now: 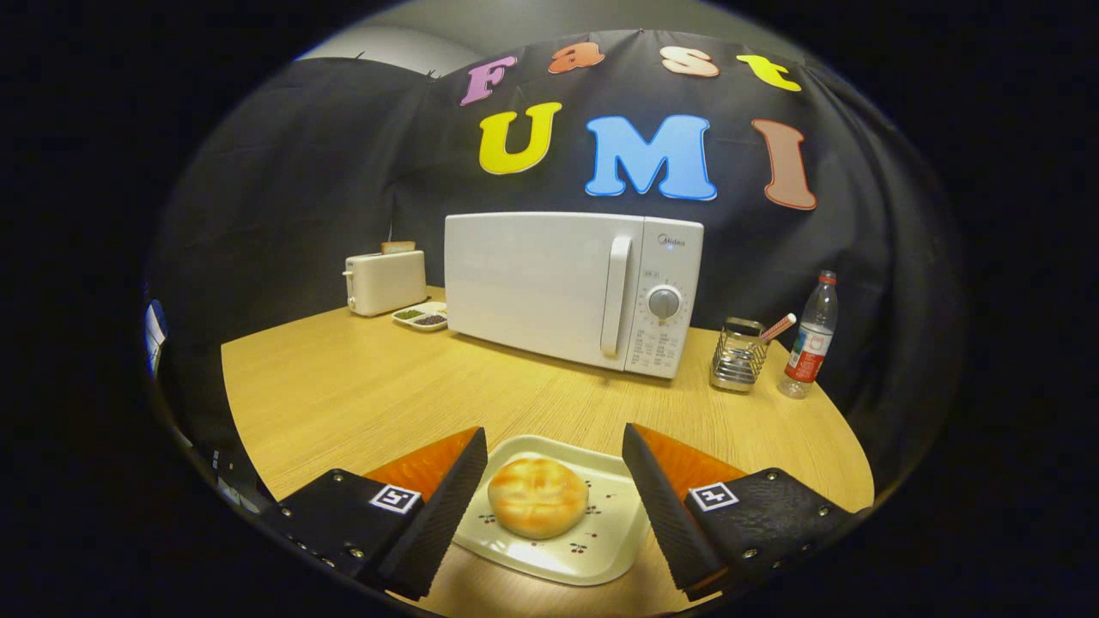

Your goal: Open the microwave, put the food inside, and close the microwave door.

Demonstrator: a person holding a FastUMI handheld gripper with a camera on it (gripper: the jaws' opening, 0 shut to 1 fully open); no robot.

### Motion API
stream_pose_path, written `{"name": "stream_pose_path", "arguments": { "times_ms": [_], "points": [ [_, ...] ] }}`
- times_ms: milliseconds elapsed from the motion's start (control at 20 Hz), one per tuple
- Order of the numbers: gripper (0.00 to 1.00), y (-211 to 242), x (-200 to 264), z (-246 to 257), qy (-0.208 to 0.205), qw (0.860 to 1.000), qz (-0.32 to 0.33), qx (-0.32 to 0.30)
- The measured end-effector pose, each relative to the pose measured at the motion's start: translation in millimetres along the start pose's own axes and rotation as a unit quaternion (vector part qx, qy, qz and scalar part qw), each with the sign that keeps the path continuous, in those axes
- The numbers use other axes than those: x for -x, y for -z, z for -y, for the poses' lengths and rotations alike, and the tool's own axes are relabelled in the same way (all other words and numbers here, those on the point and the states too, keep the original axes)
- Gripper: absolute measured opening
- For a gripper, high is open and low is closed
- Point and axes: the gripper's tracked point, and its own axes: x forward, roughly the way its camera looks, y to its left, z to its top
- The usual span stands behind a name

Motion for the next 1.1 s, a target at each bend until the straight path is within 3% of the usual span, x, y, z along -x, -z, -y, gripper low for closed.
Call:
{"name": "stream_pose_path", "arguments": {
  "times_ms": [250,700,1100],
  "points": [
    [0.98,41,-4,-9,-0.027,0.997,-0.062,-0.025],
    [0.95,60,-13,-11,-0.03,0.994,-0.105,-0.031],
    [0.95,21,-22,-11,-0.012,0.998,-0.051,-0.019]
  ]
}}
